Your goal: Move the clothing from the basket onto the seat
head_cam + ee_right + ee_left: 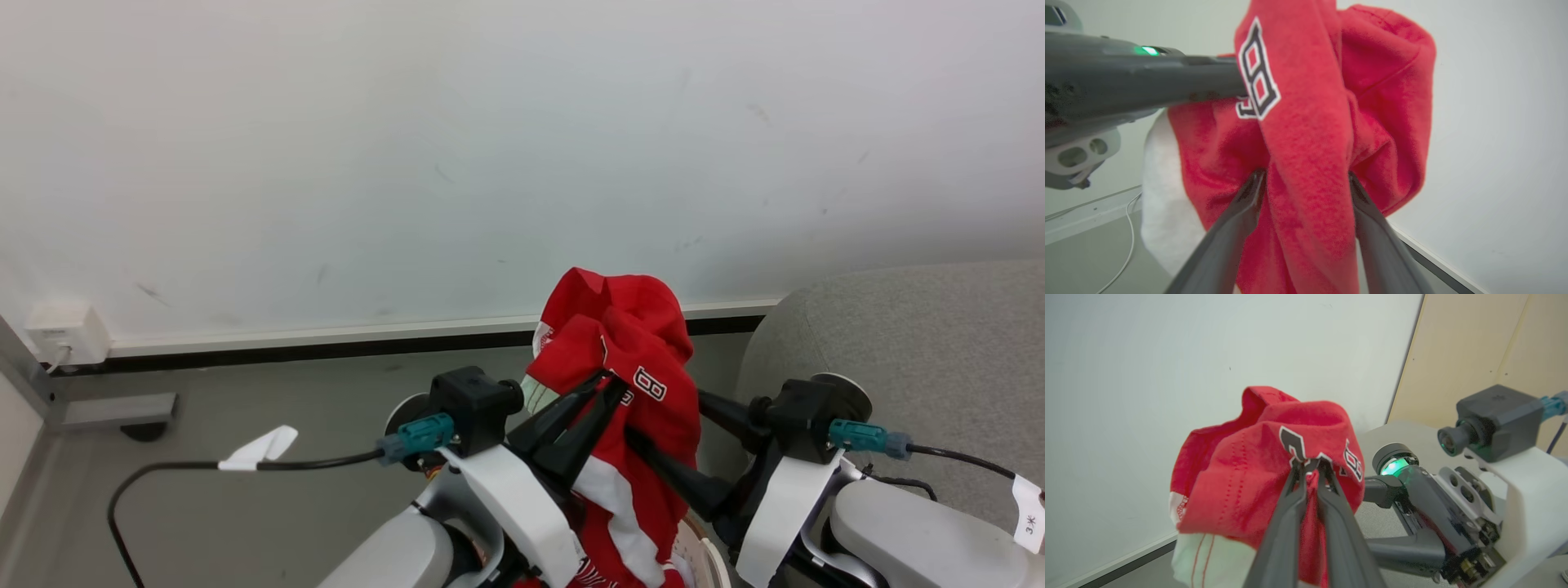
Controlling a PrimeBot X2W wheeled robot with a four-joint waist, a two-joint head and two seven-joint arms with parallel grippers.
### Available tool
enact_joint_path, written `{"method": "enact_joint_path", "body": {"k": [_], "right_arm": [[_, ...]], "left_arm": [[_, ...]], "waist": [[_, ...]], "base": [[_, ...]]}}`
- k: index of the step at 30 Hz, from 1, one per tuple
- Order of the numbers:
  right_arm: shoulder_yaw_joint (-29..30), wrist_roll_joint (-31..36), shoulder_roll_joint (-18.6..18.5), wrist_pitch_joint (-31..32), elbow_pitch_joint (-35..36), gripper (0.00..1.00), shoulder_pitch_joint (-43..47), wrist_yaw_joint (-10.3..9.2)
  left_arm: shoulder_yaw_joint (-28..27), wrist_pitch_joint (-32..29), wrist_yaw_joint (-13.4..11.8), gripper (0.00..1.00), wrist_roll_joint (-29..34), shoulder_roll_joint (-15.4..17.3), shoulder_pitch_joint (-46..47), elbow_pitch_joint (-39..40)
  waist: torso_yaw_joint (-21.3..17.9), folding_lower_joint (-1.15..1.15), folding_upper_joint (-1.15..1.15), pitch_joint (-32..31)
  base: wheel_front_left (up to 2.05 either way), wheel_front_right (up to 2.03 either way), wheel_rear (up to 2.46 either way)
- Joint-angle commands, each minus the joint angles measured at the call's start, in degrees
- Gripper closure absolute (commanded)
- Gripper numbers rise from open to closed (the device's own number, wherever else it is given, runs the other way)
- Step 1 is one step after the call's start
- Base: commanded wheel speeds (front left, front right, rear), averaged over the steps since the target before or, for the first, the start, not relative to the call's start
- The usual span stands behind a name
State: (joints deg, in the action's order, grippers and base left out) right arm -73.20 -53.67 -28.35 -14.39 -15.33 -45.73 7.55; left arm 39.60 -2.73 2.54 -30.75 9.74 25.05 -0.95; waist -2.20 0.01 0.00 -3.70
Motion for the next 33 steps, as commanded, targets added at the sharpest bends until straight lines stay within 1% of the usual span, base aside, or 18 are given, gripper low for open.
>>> {"method": "enact_joint_path", "body": {"k": [1, 6, 11, 14, 20, 23, 27, 33], "right_arm": [[-0.13, -1.12, 0.41, -0.34, -0.51, 1.00, -0.71, -0.12], [-0.22, -2.32, 1.24, -0.49, -0.54, 1.00, 1.07, -0.12], [0.45, -2.58, 0.71, -0.76, -1.67, 1.00, -0.02, -0.12], [3.69, -1.47, 0.63, -0.82, -1.56, 1.00, 0.30, -0.12], [9.34, 1.52, -0.21, -0.84, -1.26, 1.00, 1.95, -0.12], [11.97, 2.90, -0.60, -0.85, -0.82, 1.00, 2.73, -0.12], [14.55, 3.95, -1.25, -0.85, -0.30, 1.00, 3.21, -0.12], [16.67, 5.41, -2.00, -0.85, 0.06, 1.00, 4.10, -0.12]], "left_arm": [[-0.19, 0.23, 0.07, 1.00, -0.71, -0.03, 0.71, -0.16], [-0.51, 0.48, -0.34, 1.00, -0.85, 0.38, 0.86, -0.80], [-1.40, 1.82, -1.19, 1.00, -0.57, 0.87, 0.46, -1.15], [-1.64, 2.92, -1.77, 0.00, 0.31, 1.14, 0.11, -1.81], [-2.00, 5.10, -2.42, 0.00, 0.51, 0.84, -0.54, -3.72], [-1.65, 5.92, -2.34, 0.00, 0.75, 0.66, -0.69, -4.90], [-1.15, 6.61, -2.16, 0.00, 0.87, 0.32, -0.99, -6.10], [-0.48, 7.37, -2.09, 0.00, 0.89, -0.42, -1.07, -7.12]], "waist": [[0.39, -0.01, 0.00, -0.08], [0.96, -0.01, 0.00, -0.12], [0.79, -0.01, 0.00, -0.05], [0.49, -0.01, 0.00, 0.18], [-0.41, -0.01, 0.00, 0.67], [-1.29, -0.01, 0.00, 1.05], [-3.03, -0.01, 0.00, 1.55], [-6.10, -0.01, 0.00, 2.57]], "base": [[0.00, 0.00, 0.00], [0.00, 0.00, 0.00], [0.00, 0.00, 0.00], [0.00, 0.00, 0.00], [0.00, 0.00, 0.00], [0.00, 0.00, 0.00], [0.00, 0.00, 0.00], [0.00, 0.00, 0.00]]}}
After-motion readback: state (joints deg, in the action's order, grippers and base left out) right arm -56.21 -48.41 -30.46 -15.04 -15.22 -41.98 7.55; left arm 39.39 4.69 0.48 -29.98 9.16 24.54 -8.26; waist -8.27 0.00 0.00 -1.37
